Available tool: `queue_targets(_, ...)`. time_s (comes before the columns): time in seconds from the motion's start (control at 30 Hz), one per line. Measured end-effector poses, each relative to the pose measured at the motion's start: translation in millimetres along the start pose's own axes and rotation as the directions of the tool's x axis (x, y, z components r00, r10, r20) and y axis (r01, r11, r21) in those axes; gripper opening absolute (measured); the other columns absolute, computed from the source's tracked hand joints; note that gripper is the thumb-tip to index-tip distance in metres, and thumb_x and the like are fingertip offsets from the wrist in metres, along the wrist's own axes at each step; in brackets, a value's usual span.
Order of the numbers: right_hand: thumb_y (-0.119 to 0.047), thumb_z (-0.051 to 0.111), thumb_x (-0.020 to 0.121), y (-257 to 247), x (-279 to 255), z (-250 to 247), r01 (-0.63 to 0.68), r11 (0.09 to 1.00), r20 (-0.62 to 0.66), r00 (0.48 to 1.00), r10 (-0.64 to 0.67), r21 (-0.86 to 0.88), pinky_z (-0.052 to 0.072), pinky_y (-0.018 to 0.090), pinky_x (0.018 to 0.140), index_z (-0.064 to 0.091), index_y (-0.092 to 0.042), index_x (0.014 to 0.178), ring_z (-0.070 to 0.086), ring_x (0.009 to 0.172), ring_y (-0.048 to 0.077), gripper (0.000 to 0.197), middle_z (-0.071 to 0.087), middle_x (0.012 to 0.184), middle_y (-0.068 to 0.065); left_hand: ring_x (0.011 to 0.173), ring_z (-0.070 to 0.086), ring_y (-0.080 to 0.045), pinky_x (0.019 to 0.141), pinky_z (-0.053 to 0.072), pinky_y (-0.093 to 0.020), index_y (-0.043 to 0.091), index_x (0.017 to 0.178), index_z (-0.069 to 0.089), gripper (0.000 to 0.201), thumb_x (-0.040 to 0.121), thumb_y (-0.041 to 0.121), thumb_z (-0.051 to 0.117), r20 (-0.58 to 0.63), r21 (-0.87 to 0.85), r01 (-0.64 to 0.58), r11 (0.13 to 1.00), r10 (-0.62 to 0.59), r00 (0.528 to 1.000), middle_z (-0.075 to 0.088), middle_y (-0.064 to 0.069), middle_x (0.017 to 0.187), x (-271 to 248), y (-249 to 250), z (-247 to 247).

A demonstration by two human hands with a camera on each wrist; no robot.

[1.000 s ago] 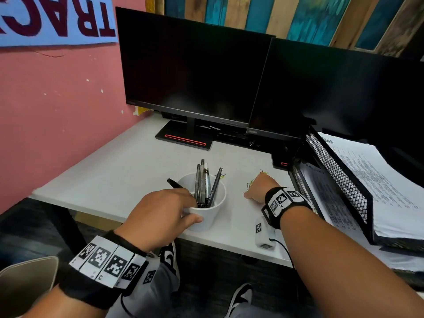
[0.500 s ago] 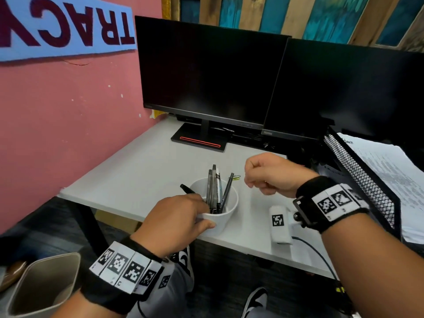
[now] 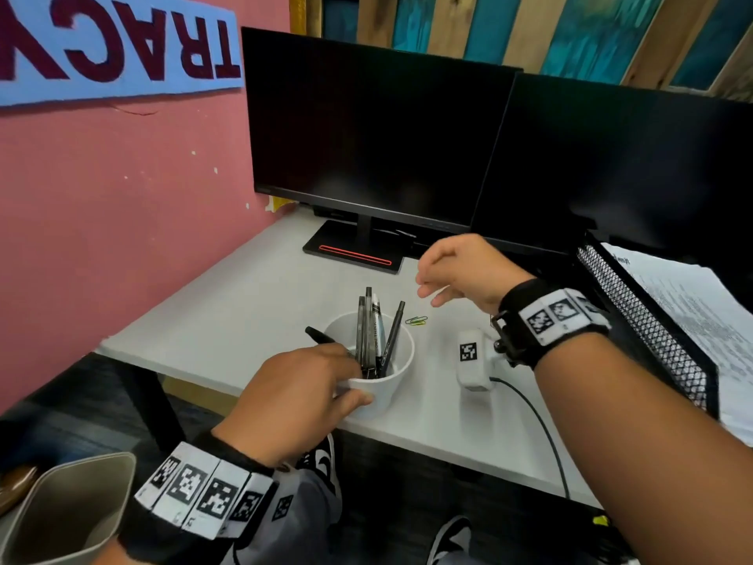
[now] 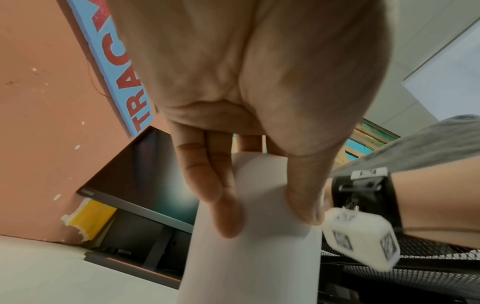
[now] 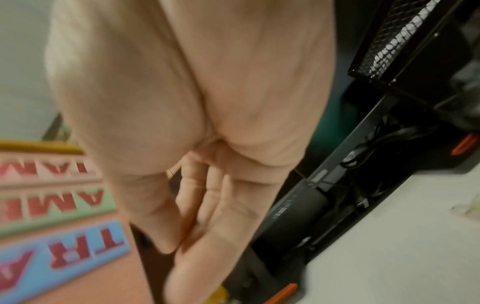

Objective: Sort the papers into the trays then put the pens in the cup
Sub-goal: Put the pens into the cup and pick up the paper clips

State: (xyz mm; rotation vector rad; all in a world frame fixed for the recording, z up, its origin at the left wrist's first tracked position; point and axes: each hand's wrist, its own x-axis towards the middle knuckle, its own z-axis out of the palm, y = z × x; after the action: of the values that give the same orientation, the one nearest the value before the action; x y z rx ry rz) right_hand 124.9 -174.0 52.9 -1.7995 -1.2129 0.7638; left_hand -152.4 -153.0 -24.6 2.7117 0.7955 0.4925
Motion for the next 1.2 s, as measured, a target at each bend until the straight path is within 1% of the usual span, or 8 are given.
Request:
queue_targets(0.07,0.001,0.069,0.093,26.4,24.3,5.4,-0.076,0.972,-0.016,0.997,0.074,-0.222,0.065,0.036,0.08,0.076,0.0,0.103,0.075,0.098,0.028,0.012,0.074,0.116,0.023,0.072,0.056,-0.007,0.057,0.036,-0.023,0.033,0.082,0.063,0.026,0.091,0.056,0.066,0.002,-0.003,0.016,1.0,-0.016,1.0,0.057,0.014,0.086,0.9,-2.1,-3.3)
queue_targets(0.23,-0.007,0.061,0.098,67.6,52.5,36.8,-0.06,0.652,0.055,0.986,0.154,-0.755,0.045,0.031,0.108,0.066,-0.022,0.138,0.054,0.136,0.024,0.043,0.054,0.151,0.001,0.071,0.052,-0.007,0.054,0.028,-0.018,0.03,0.077,0.057,0.032,0.091,0.058,0.066,-0.003,0.024,0.051,0.998,-0.051,0.999,0.054,0.013,0.083,5.2,-9.7,-7.4)
queue_targets(0.37,-0.003,0.057,0.095,81.0,66.1,52.6,-0.058,0.547,0.059,0.979,0.195,-0.835,0.054,0.031,0.099,0.076,-0.017,0.124,0.064,0.121,0.027,0.038,0.068,0.135,0.004,0.069,0.051,-0.006,0.054,0.027,-0.018,0.031,0.076,0.057,0.032,0.091,0.057,0.067,-0.027,0.018,0.057,0.998,-0.056,0.998,0.054,0.013,0.082,6.0,-15.6,-8.9)
queue_targets(0.5,-0.004,0.058,0.093,84.2,65.0,54.8,-0.168,0.58,-0.064,0.979,0.195,-0.797,0.06,0.037,0.095,0.082,-0.012,0.105,0.07,0.106,0.027,0.028,0.076,0.114,0.005,0.07,0.051,-0.006,0.054,0.026,-0.018,0.028,0.083,0.064,0.031,0.091,0.058,0.065,-0.025,0.019,0.061,0.998,-0.061,0.998,0.055,0.012,0.084,5.0,-18.3,-9.7)
queue_targets(0.73,0.0,0.064,0.09,94.8,50.3,47.6,-0.245,0.762,-0.085,0.966,0.243,-0.6,0.06,0.032,0.084,0.082,-0.019,0.097,0.068,0.097,0.022,0.027,0.069,0.092,-0.006,0.074,0.055,-0.006,0.055,0.03,-0.021,0.028,0.087,0.066,0.031,0.091,0.059,0.063,-0.001,0.021,0.049,0.999,-0.049,0.999,0.058,0.012,0.088,0.0,-15.8,-4.9)
queue_targets(0.87,0.007,0.072,0.087,97.1,39.2,34.3,-0.346,0.931,-0.074,0.938,0.339,-0.121,0.066,0.035,0.072,0.079,-0.01,0.087,0.072,0.081,0.026,0.018,0.076,0.095,0.015,0.076,0.058,-0.007,0.058,0.038,-0.025,0.031,0.089,0.067,0.029,0.091,0.059,0.063,0.001,0.006,0.029,1.0,-0.029,1.0,0.059,0.013,0.089,-5.5,-12.7,-3.0)
queue_targets(1.0,0.013,0.066,0.092,89.5,25.1,29.2,-0.334,0.853,-0.024,0.927,0.374,0.401,0.067,0.038,0.074,0.073,0.0,0.099,0.077,0.087,0.028,0.015,0.072,0.106,0.022,0.074,0.057,-0.006,0.056,0.034,-0.019,0.031,0.087,0.066,0.031,0.091,0.061,0.06,-0.003,0.001,0.029,1.0,-0.029,1.0,0.058,0.014,0.086,-7.7,-9.3,-2.6)
queue_targets(1.2,0.007,0.066,0.095,41.3,4.8,18.0,-0.08,0.777,-0.027,0.992,0.124,0.624,0.06,0.024,0.059,0.072,-0.005,0.105,0.076,0.071,0.016,0.016,0.073,0.088,0.011,0.073,0.055,-0.006,0.056,0.029,-0.016,0.029,0.084,0.065,0.032,0.091,0.06,0.062,0.02,0.002,0.038,0.999,-0.038,0.999,0.056,0.013,0.085,-8.1,-4.6,-2.1)
